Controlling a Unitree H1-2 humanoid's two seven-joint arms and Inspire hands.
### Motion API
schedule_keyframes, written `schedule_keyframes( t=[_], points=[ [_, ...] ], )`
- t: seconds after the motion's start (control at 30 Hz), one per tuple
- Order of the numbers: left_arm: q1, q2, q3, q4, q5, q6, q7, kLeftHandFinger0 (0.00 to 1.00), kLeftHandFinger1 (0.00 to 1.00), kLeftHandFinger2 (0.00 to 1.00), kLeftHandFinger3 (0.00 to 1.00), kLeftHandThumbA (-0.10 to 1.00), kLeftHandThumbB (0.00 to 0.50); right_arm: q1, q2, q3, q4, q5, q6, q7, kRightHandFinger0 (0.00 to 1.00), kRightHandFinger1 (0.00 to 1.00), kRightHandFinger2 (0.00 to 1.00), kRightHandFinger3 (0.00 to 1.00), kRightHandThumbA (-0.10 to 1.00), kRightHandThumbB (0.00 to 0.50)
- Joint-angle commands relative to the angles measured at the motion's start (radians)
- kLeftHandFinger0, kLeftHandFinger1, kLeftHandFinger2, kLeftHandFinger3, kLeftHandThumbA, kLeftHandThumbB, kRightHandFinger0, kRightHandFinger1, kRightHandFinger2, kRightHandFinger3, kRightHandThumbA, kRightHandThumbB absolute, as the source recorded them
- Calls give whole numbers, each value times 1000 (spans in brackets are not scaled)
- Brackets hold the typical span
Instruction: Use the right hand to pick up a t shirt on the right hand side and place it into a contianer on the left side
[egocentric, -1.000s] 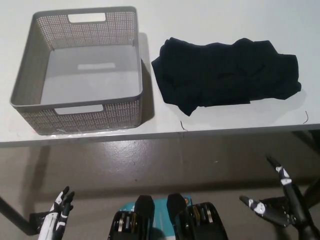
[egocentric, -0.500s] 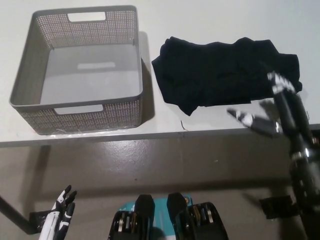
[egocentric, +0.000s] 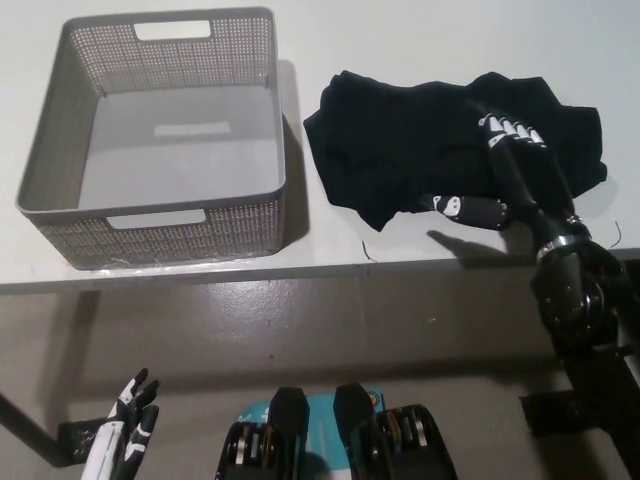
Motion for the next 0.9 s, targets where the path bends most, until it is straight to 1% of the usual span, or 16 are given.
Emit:
schedule_keyframes(
  t=[0.0,0.13,0.23,0.27,0.4,0.53,0.63,0.67,0.77,0.87],
  points=[
    [-16,22,-8,-8,17,-43,0,1000,943,922,1000,915,285,-83,-22,29,41,-43,33,29,1000,1000,1000,1000,1000,495],
    [-19,25,-10,-7,18,-44,-3,1000,941,924,1000,922,281,-104,-31,65,94,-57,29,35,1000,1000,1000,1000,1000,498],
    [-18,27,-11,-9,9,-37,-10,1000,943,926,1000,925,289,-118,-38,92,136,-70,21,33,1000,1000,1000,1000,1000,500],
    [-17,25,-10,-12,1,-28,-12,1000,951,930,1000,918,300,-127,-40,104,162,-76,21,31,1000,1000,1000,1000,1000,500],
    [-18,25,-9,-19,-7,-22,-17,1000,956,941,1000,919,294,-155,-40,132,234,-80,30,24,1000,1000,1000,1000,1000,500],
    [-20,23,-9,-17,-13,-14,-20,1000,960,941,1000,947,303,-166,-40,140,273,-75,28,19,1000,1000,1000,1000,1000,500],
    [-21,21,-10,-24,-18,-3,-26,999,960,940,1000,970,292,-178,-40,146,321,-72,23,10,1000,1000,1000,1000,1000,500],
    [-21,20,-9,-22,-24,-5,-28,987,959,941,1000,973,279,-186,-37,149,351,-72,19,-2,1000,1000,1000,1000,1000,500],
    [-16,19,-8,-34,-30,10,-34,988,968,954,1000,984,293,-197,-32,153,387,-70,23,-11,1000,1000,1000,1000,1000,500],
    [-15,20,-6,-38,-27,2,-33,966,949,943,1000,985,287,-215,-27,147,425,-61,23,-22,1000,1000,1000,1000,1000,494]
  ],
)
